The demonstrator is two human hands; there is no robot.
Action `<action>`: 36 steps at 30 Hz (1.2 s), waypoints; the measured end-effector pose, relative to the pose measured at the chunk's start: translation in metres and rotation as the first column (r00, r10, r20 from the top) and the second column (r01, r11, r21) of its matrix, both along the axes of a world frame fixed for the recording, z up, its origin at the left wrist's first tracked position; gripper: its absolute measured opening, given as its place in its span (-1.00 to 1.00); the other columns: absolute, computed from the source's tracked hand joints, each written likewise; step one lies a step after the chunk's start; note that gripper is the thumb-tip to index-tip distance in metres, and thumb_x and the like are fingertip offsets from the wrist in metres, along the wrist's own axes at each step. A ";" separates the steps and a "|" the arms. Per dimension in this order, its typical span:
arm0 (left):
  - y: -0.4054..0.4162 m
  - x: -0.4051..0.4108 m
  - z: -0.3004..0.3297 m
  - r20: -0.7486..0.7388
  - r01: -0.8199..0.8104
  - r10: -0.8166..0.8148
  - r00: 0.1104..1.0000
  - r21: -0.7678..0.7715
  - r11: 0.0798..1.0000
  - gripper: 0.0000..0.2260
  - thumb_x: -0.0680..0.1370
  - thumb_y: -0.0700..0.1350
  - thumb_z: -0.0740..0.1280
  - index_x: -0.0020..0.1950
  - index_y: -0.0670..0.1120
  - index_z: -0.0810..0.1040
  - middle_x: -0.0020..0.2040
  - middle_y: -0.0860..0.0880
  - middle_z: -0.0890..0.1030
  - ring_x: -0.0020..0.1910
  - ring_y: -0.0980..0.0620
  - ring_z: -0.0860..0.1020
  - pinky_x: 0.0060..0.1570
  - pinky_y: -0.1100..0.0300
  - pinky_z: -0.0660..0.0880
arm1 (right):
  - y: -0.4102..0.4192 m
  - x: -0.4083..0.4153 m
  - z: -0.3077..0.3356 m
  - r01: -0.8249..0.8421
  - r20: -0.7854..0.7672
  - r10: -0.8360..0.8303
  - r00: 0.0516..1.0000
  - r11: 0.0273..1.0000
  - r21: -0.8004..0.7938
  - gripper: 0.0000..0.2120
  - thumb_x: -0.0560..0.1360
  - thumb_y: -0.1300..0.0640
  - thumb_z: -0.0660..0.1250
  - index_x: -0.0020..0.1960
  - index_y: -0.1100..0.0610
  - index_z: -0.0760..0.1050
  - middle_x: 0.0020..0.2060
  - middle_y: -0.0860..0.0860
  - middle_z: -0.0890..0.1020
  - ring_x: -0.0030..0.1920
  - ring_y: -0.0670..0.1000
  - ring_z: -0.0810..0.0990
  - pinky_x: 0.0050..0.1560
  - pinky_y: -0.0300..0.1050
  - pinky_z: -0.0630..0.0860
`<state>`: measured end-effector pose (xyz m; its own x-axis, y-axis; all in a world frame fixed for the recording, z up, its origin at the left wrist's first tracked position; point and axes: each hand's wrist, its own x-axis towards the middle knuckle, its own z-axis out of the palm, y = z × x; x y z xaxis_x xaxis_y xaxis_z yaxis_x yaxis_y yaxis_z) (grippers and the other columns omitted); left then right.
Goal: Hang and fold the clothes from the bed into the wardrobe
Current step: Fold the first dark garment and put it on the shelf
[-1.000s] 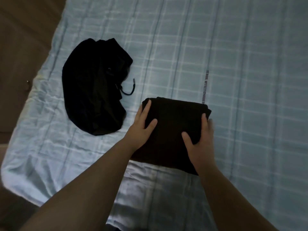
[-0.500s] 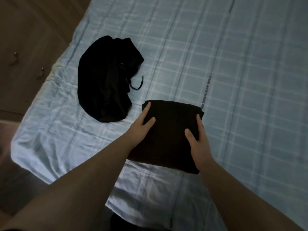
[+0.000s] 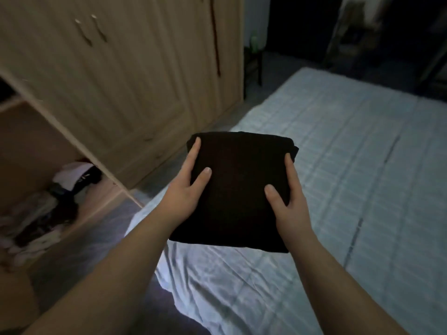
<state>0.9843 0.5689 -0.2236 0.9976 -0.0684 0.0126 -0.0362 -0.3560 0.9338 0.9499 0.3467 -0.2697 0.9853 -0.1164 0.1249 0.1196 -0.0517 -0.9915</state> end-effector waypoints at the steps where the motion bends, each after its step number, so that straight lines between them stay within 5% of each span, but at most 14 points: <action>1: 0.029 -0.004 0.020 0.037 -0.026 0.026 0.999 -0.012 1.000 -0.47 0.66 0.04 0.21 0.52 0.42 0.05 0.19 0.63 0.19 0.13 0.71 0.24 0.15 0.62 0.26 | 0.027 0.004 0.021 -0.027 0.037 0.028 0.999 1.000 -0.013 -0.34 0.58 0.01 0.33 0.54 -0.33 0.09 0.39 -0.37 0.31 0.31 -0.42 0.36 0.15 -0.48 0.42; 5: 0.161 -0.035 0.085 0.153 -0.130 0.139 0.978 -0.065 0.989 -0.47 0.65 0.08 0.20 0.48 0.48 0.03 0.40 0.39 0.21 0.40 0.29 0.33 0.39 0.16 0.37 | 0.155 0.010 0.094 -0.142 0.158 0.154 0.975 0.986 -0.085 -0.35 0.58 -0.01 0.33 0.53 -0.35 0.08 0.32 -0.46 0.30 0.30 -0.44 0.36 0.19 -0.47 0.40; 9: 0.306 -0.077 0.124 0.279 -0.302 0.312 0.908 -0.076 0.950 -0.47 0.64 0.06 0.22 0.49 0.45 0.06 0.55 0.22 0.16 0.50 0.21 0.24 0.48 0.04 0.28 | 0.305 0.006 0.144 -0.301 0.252 0.320 0.913 0.947 -0.112 -0.34 0.58 0.01 0.33 0.55 -0.30 0.09 0.48 -0.26 0.30 0.43 -0.27 0.31 0.39 -0.22 0.36; 17: 0.527 -0.179 0.167 0.343 -0.611 0.598 0.725 -0.079 0.787 -0.46 0.65 0.03 0.23 0.49 0.45 0.08 0.50 0.25 0.26 0.40 0.31 0.29 0.21 0.56 0.26 | 0.550 -0.031 0.192 -0.582 0.346 0.587 0.732 0.803 -0.129 -0.34 0.58 0.03 0.31 0.57 -0.22 0.08 0.48 -0.33 0.25 0.45 -0.33 0.25 0.37 -0.43 0.27; 21: 0.585 -0.212 0.164 0.365 -0.719 0.696 0.618 -0.097 0.689 -0.45 0.65 0.01 0.25 0.51 0.42 0.08 0.53 0.22 0.25 0.48 0.28 0.24 0.46 0.26 0.19 | 0.626 -0.037 0.200 -0.680 0.353 0.689 0.633 0.713 -0.172 -0.35 0.59 0.06 0.32 0.57 -0.21 0.09 0.50 -0.30 0.26 0.48 -0.27 0.23 0.48 -0.18 0.27; 27: 0.642 -0.219 0.152 0.324 -0.795 0.774 0.543 -0.098 0.599 -0.45 0.64 0.02 0.24 0.52 0.41 0.08 0.52 0.26 0.21 0.47 0.28 0.21 0.47 0.23 0.16 | 0.707 -0.018 0.183 -0.765 0.301 0.779 0.549 0.614 -0.194 -0.35 0.59 -0.02 0.32 0.53 -0.35 0.07 0.52 -0.28 0.23 0.51 -0.23 0.20 0.52 0.07 0.25; 32: 0.691 -0.173 0.140 0.310 -0.815 0.788 0.532 -0.064 0.576 -0.45 0.64 0.02 0.25 0.50 0.43 0.09 0.51 0.25 0.25 0.47 0.29 0.23 0.44 0.27 0.18 | 0.759 0.031 0.162 -0.793 0.281 0.796 0.536 0.589 -0.155 -0.35 0.55 -0.10 0.31 0.52 -0.38 0.07 0.51 -0.31 0.23 0.49 -0.25 0.22 0.52 0.07 0.25; 36: 0.730 -0.112 0.132 0.276 -0.812 0.795 0.541 -0.076 0.579 -0.47 0.64 0.03 0.24 0.47 0.48 0.11 0.41 0.37 0.29 0.27 0.57 0.27 0.19 0.58 0.26 | 0.802 0.096 0.150 -0.812 0.267 0.809 0.524 0.569 -0.129 -0.33 0.53 -0.11 0.32 0.52 -0.38 0.07 0.49 -0.37 0.23 0.47 -0.30 0.22 0.51 0.01 0.25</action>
<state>0.8727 1.2987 -0.0916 0.5922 0.7509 0.2923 0.0637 -0.4052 0.9120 1.0455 1.1489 -0.1199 0.5785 0.7121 0.3978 0.3589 0.2158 -0.9081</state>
